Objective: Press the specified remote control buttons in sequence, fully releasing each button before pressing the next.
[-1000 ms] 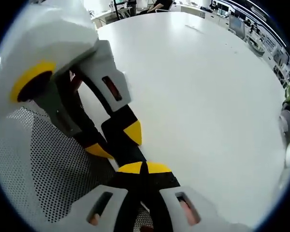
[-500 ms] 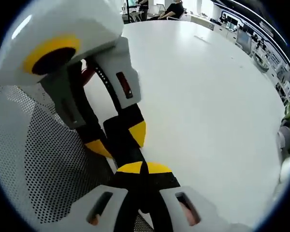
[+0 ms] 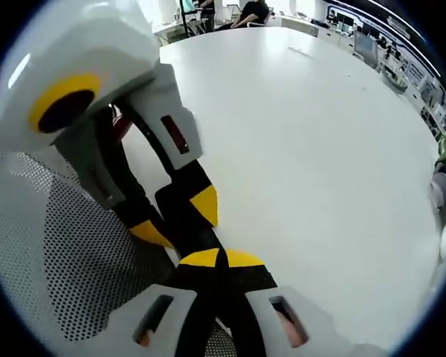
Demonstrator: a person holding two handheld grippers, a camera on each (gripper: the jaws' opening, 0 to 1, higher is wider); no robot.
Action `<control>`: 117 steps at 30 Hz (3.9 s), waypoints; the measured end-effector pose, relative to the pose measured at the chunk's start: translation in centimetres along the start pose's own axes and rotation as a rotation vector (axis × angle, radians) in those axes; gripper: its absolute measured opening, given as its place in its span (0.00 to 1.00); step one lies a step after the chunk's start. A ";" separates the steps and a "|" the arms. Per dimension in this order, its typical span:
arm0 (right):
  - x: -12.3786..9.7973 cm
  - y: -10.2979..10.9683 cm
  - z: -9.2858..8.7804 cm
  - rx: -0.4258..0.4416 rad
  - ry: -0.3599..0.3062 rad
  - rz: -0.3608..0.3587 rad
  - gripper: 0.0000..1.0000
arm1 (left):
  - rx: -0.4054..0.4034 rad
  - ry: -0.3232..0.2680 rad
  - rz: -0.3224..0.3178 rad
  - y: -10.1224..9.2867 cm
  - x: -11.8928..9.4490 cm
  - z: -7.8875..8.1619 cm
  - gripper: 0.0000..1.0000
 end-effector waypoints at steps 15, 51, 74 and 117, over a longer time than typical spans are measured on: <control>-0.5 0.4 -0.2 -0.031 0.040 0.026 0.00 | 0.003 -0.004 0.004 -0.1 0.0 0.0 0.24; -0.6 1.3 -0.2 -0.028 0.068 0.102 0.00 | 0.003 -0.010 0.003 -0.1 0.0 0.0 0.24; -0.7 0.8 -0.4 0.054 0.053 0.099 0.00 | 0.008 -0.005 -0.004 0.0 0.0 0.0 0.24; -0.6 1.4 -0.1 -0.041 0.058 0.076 0.00 | 0.001 -0.011 0.004 0.0 0.0 0.0 0.24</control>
Point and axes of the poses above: the point that each gripper's makers call its tool centre point, and the gripper's own axes: x roughly forward along the fingers, y roughly to its left, z roughly out of its top, the point moved 6 cm from there along -x, roughly backward along the fingers, and after that the axes turned 15 degrees about -y, right-handed, at the moved point
